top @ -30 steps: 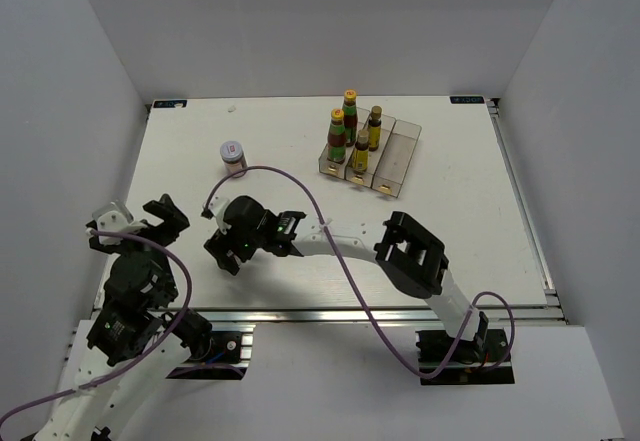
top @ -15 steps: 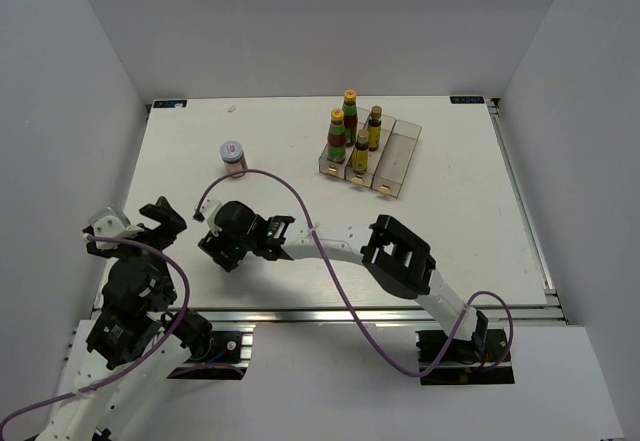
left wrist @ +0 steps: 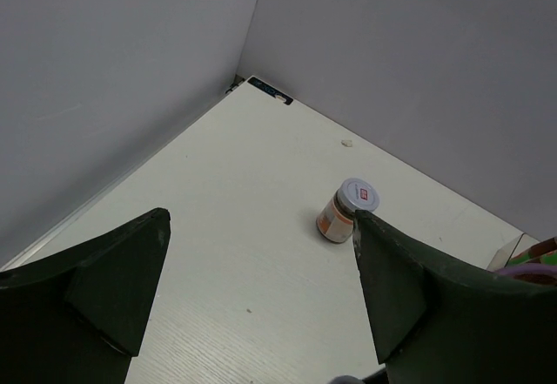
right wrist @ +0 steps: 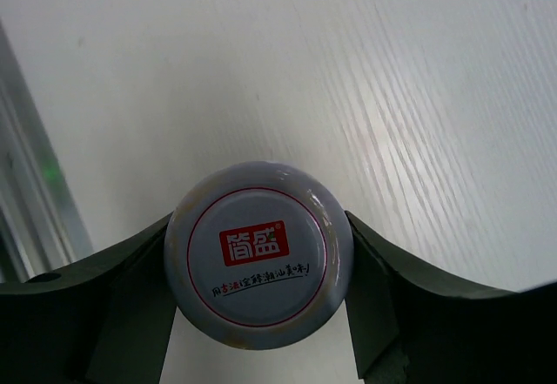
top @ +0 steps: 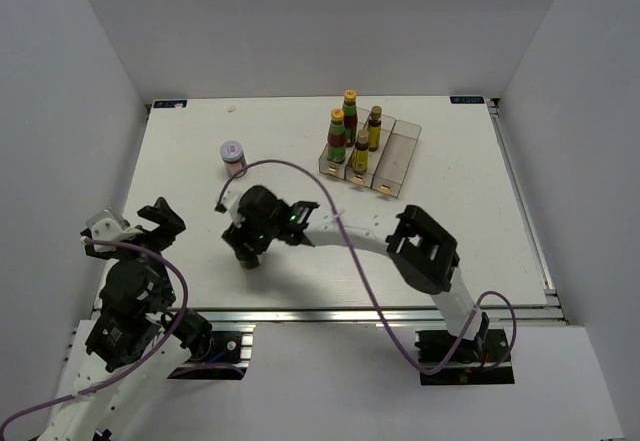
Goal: Organize the condiment bottles
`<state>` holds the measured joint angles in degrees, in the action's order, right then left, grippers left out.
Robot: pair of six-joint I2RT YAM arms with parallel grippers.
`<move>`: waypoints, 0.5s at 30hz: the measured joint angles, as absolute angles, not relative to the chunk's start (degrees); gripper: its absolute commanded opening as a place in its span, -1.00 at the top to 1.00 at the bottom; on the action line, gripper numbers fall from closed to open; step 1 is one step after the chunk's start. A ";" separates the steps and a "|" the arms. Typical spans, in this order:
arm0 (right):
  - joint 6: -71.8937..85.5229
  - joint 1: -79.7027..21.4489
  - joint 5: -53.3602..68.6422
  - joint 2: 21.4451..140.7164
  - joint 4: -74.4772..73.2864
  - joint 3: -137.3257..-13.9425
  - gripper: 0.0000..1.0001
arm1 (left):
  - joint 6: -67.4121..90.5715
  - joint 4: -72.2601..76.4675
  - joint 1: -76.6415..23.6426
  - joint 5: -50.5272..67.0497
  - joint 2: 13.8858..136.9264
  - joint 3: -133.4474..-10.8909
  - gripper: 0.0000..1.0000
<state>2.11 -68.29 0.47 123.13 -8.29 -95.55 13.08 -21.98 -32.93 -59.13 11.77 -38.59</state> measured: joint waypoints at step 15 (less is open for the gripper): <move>-2.83 -25.76 23.55 84.66 -13.08 -74.04 1.00 | 12.84 -21.50 -32.93 -54.83 14.17 -38.17 -0.91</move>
<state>-2.83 -25.76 23.55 84.66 -13.08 -74.04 12.84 -21.50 -32.93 -54.83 14.17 -38.17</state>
